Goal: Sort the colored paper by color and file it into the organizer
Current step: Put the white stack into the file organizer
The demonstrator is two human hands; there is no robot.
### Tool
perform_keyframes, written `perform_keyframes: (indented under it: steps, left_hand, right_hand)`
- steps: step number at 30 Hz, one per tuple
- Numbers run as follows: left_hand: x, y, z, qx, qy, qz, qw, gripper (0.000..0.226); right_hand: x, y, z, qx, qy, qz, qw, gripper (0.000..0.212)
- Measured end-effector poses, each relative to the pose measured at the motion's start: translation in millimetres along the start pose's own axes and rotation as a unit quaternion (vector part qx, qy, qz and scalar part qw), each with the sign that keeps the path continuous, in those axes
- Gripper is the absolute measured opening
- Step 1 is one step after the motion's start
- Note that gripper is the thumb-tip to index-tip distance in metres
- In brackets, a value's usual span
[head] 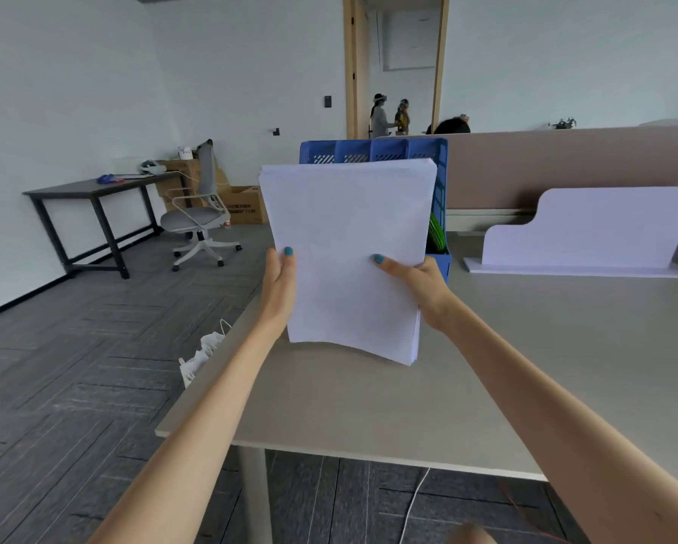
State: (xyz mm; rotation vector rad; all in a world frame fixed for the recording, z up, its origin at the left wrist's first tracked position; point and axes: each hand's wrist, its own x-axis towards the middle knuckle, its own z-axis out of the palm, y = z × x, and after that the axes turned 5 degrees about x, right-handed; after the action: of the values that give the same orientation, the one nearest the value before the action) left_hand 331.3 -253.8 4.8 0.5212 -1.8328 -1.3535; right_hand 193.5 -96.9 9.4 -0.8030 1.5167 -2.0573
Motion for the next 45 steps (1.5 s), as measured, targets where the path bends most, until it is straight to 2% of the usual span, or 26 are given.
perform_keyframes:
  steps: [3, 6, 9, 10, 13, 15, 19, 22, 27, 30, 35, 39, 42, 45]
  left_hand:
    - [1, 6, 5, 0.01, 0.004, 0.018, 1.0, 0.028]
    - [2, 6, 11, 0.024, 0.005, 0.006, 1.0, 0.045]
    - [1, 3, 16, 0.032, 0.006, 0.013, 0.999, 0.021]
    - [2, 2, 16, 0.029, 0.003, 0.013, 0.999, 0.02]
    - [7, -3, 14, 0.009, 0.001, 0.024, 1.0, 0.044]
    - [11, -3, 14, -0.002, 0.019, 0.03, 0.999, 0.053]
    - [16, 10, 15, -0.034, 0.063, 0.088, 0.994, 0.027]
    - [22, 14, 13, -0.073, 0.072, 0.102, 0.99, 0.029]
    - [29, 25, 13, -0.072, 0.08, 0.104, 0.989, 0.041]
    - [24, 32, 20, -0.04, 0.055, 0.112, 0.991, 0.042]
    - [27, 29, 21, -0.042, 0.059, 0.097, 0.993, 0.043]
    - [28, 33, 24, -0.029, 0.038, 0.072, 0.996, 0.047]
    - [43, 55, 21, -0.085, 0.073, 0.054, 0.992, 0.042]
    - [59, 75, 20, -0.122, 0.102, -0.002, 0.987, 0.065]
  right_hand:
    - [3, -3, -2, -0.022, 0.005, -0.03, 0.999, 0.022]
    - [2, 0, -5, -0.029, 0.009, -0.042, 0.999, 0.017]
    - [1, 5, -5, -0.019, 0.028, -0.044, 0.998, 0.013]
    - [1, 6, -6, -0.013, 0.034, -0.038, 0.999, 0.014]
    - [3, 3, -10, 0.003, 0.043, -0.02, 0.999, 0.02]
    - [5, -1, -12, 0.01, 0.035, -0.017, 0.999, 0.024]
    - [9, -8, -14, 0.017, -0.002, 0.008, 1.0, 0.034]
    - [11, -15, -20, -0.009, -0.047, 0.046, 0.998, 0.042]
    - [14, -26, -22, -0.022, -0.086, 0.03, 0.996, 0.036]
    - [14, -28, -18, -0.019, -0.041, 0.007, 0.999, 0.026]
    - [11, -24, -11, -0.021, -0.009, -0.035, 0.999, 0.015]
    - [11, -19, -13, -0.007, 0.014, -0.03, 0.999, 0.017]
    - [14, -22, -16, -0.001, 0.004, -0.028, 1.0, 0.021]
    - [15, -23, -19, -0.009, -0.021, -0.015, 1.0, 0.027]
